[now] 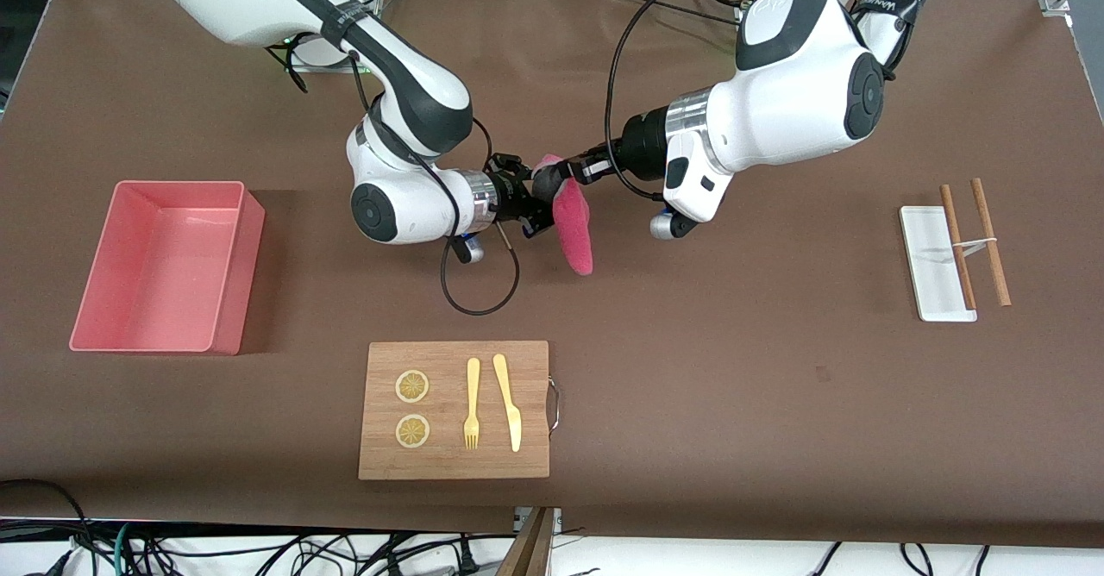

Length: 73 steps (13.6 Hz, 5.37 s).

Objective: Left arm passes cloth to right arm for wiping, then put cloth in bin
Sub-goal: 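Pull the cloth with the right gripper while the left gripper releases it, then move the cloth toward the pink bin while the left gripper withdraws, then sweep the cloth across the table with the right gripper, then wipe the cloth back toward the pink bin with the right gripper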

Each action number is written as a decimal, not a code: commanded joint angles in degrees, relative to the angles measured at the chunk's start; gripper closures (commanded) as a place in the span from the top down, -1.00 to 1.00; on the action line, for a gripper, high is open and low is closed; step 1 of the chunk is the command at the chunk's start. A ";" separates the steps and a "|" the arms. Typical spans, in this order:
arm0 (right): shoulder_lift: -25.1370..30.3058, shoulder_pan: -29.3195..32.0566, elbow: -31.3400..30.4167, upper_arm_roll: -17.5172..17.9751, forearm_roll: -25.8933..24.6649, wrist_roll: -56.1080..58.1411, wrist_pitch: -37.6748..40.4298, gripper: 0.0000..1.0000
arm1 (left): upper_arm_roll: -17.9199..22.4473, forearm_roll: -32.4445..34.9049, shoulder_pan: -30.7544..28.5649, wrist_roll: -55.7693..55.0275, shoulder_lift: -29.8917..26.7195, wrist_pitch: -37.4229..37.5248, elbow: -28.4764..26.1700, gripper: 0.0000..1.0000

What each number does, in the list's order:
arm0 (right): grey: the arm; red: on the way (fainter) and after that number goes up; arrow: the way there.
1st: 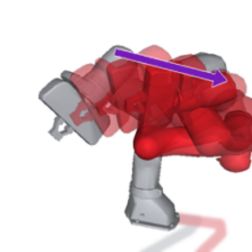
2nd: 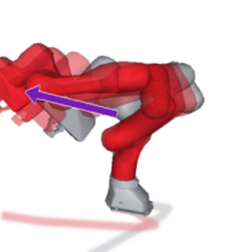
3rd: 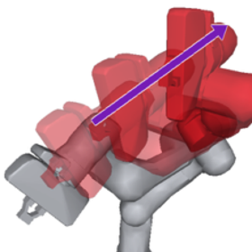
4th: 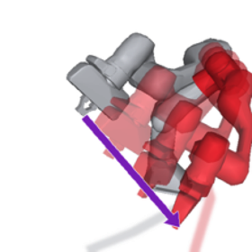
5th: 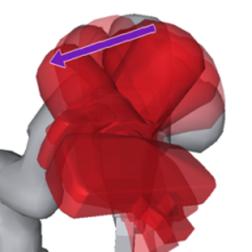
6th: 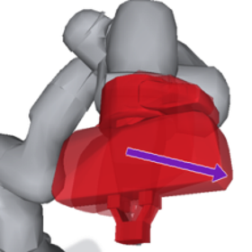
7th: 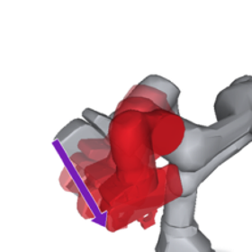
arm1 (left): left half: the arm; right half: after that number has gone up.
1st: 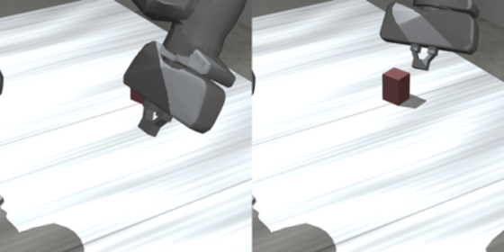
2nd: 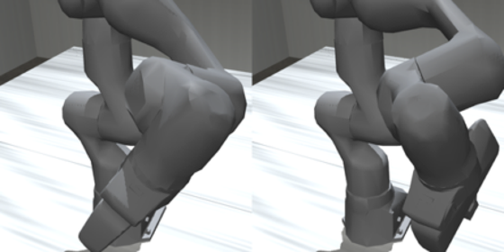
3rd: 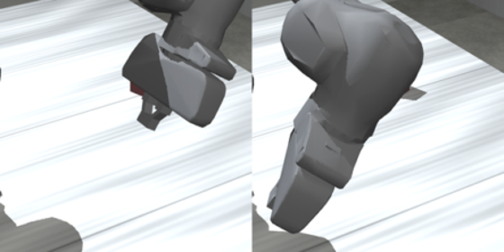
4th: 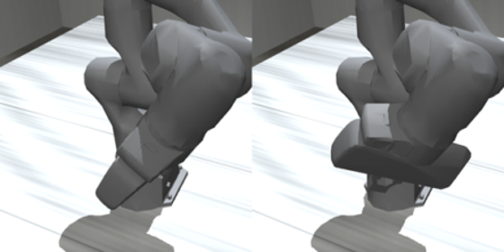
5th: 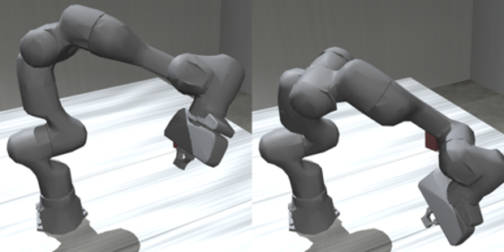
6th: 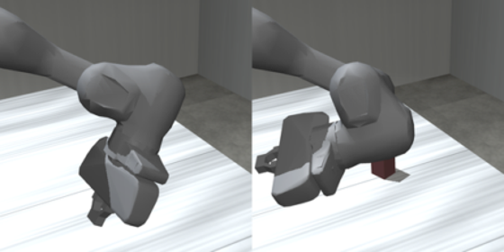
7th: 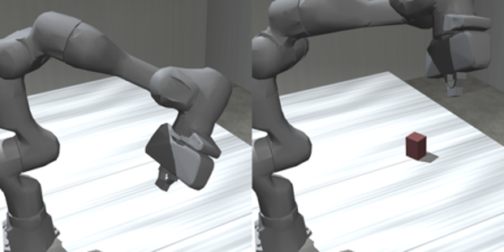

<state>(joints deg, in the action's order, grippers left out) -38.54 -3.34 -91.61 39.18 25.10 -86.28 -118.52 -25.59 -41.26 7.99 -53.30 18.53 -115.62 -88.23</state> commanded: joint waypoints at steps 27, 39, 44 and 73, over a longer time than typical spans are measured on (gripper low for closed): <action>0.04 0.79 -8.05 -9.89 -15.42 21.11 5.92 -1.00 | 0.63 22.52 -3.51 0.82 0.10 13.22 6.49 1.00; 6.02 2.02 -5.07 -36.79 -24.66 69.97 17.44 -1.00 | 1.42 47.86 -13.24 40.95 -3.40 21.92 6.49 1.00; 5.49 2.02 -2.08 -34.37 -24.22 65.13 19.47 -1.00 | 7.35 44.01 -16.79 58.65 -8.31 24.91 5.44 1.00; -2.34 -2.64 -2.17 -13.50 -22.91 23.49 6.80 -1.00 | 25.06 40.21 -4.12 58.58 -15.89 20.34 -7.31 1.00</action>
<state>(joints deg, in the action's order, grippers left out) -41.44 -6.70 -93.73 27.25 1.55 -67.78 -114.01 -0.58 -0.39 4.23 4.95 1.43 -95.44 -97.17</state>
